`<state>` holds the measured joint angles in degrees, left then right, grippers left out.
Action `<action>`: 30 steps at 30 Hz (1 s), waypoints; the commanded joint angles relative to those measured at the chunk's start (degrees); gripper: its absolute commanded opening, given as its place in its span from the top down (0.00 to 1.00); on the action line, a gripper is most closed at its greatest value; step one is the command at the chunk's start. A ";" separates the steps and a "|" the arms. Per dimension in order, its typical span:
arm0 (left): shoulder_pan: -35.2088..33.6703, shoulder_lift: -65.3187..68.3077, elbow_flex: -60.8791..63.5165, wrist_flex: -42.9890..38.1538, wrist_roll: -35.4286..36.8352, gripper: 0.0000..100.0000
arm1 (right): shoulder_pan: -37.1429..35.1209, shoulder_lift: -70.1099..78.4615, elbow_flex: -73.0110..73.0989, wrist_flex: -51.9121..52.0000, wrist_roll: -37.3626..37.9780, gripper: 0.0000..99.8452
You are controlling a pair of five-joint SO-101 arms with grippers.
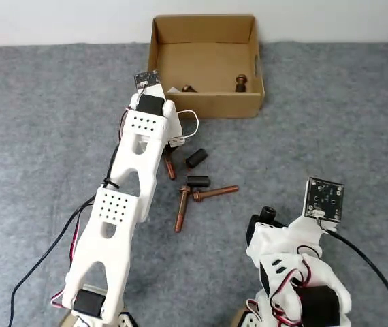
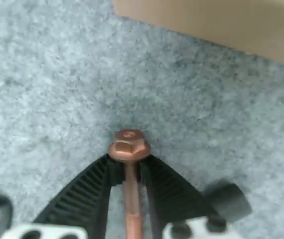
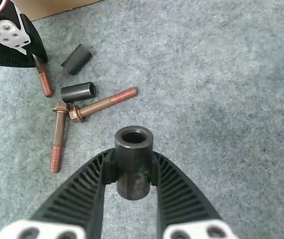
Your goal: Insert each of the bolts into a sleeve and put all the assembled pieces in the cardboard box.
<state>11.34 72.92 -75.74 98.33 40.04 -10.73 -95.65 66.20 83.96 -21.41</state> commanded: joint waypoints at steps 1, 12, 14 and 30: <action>1.23 -5.89 -1.36 2.20 -0.18 1.00 | 0.57 -0.31 -0.09 -0.66 0.44 0.99; 4.66 -24.26 0.40 2.37 -9.05 1.00 | 0.57 0.13 -0.09 -0.66 0.44 0.99; 4.84 -28.22 4.00 2.37 -9.85 1.00 | 0.57 0.13 -0.09 -0.66 0.44 0.99; 6.33 -72.70 56.66 -2.37 -11.52 1.00 | 0.48 -0.40 -0.26 -0.57 0.53 0.99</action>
<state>17.41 10.07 -25.71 98.95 30.11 -10.73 -95.74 66.20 83.96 -21.41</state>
